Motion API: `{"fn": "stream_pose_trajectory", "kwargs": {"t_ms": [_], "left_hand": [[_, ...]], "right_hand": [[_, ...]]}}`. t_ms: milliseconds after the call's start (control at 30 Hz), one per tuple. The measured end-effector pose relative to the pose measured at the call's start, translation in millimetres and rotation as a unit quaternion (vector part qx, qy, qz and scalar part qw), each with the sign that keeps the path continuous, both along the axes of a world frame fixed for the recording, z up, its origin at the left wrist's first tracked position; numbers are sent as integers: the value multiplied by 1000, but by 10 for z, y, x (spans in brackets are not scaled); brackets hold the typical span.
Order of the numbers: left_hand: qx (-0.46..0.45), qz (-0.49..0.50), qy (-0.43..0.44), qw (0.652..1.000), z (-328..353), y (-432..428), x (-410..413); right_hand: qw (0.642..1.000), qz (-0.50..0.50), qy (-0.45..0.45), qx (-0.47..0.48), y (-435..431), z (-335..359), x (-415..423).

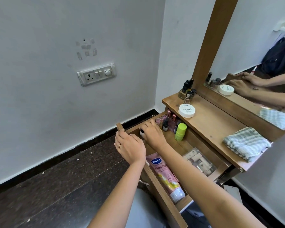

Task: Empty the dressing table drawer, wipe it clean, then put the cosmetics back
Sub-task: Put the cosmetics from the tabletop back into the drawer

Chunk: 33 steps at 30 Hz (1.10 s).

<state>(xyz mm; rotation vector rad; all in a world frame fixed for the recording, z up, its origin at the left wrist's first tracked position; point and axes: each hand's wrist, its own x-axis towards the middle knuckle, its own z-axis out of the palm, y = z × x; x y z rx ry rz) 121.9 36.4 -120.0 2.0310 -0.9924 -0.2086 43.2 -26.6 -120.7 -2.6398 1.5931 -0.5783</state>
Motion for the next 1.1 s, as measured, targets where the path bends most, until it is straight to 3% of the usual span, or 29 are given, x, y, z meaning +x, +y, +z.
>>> {"fn": "stream_pose_trajectory", "kwargs": {"t_ms": [233, 400, 500, 600, 733, 1100], "left_hand": [[2, -20, 17, 1000, 35, 14, 10], [36, -39, 17, 998, 82, -45, 114], [38, -78, -34, 996, 113, -127, 235], [24, -166, -154, 974, 147, -254, 355], [19, -254, -243, 936, 187, -416, 498], [51, -248, -198, 947, 47, -460, 560]], "right_hand": [[995, 15, -95, 27, 68, 115, -134], [981, -19, -186, -54, 120, 439, -616], [963, -74, -235, -110, 92, 703, -958], [942, -155, -260, -147, -52, 921, -1277], [924, -214, -298, -111, -370, 1043, -1567], [973, -181, -142, 7, -1017, 1074, -1775]]}}
